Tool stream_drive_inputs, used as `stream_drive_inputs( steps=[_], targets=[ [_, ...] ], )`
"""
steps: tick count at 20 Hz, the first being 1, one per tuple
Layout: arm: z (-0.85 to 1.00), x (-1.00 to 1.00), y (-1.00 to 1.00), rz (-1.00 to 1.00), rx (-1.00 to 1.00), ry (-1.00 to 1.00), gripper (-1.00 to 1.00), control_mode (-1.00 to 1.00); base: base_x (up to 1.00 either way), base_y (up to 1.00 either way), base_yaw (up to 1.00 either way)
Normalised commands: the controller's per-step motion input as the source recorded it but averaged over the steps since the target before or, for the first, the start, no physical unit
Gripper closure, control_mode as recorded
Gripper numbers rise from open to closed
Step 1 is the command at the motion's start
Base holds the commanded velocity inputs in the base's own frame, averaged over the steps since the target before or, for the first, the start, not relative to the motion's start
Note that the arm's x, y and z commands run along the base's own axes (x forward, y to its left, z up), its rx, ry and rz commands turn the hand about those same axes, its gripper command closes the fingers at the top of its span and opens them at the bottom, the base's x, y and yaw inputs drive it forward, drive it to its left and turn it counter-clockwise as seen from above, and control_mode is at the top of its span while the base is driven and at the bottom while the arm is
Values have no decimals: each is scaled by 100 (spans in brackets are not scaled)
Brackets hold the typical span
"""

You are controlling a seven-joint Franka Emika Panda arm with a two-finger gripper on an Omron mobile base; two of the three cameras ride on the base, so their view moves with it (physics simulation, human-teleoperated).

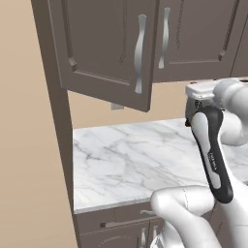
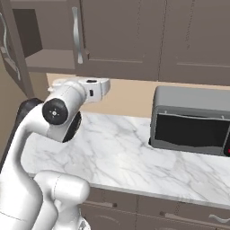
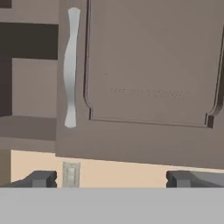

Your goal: Close all open cabinet doors.

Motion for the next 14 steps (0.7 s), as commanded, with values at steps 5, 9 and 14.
stream_drive_inputs(
  steps=[5,9,14],
  targets=[
    [16,-76,3,0,-1,0,-100,-100,0,0,0],
    [20,-78,13,0,-1,0,-100,-100,0,0,0],
    [18,-86,22,-1,-2,8,-100,-100,0,0,0]
  ],
)
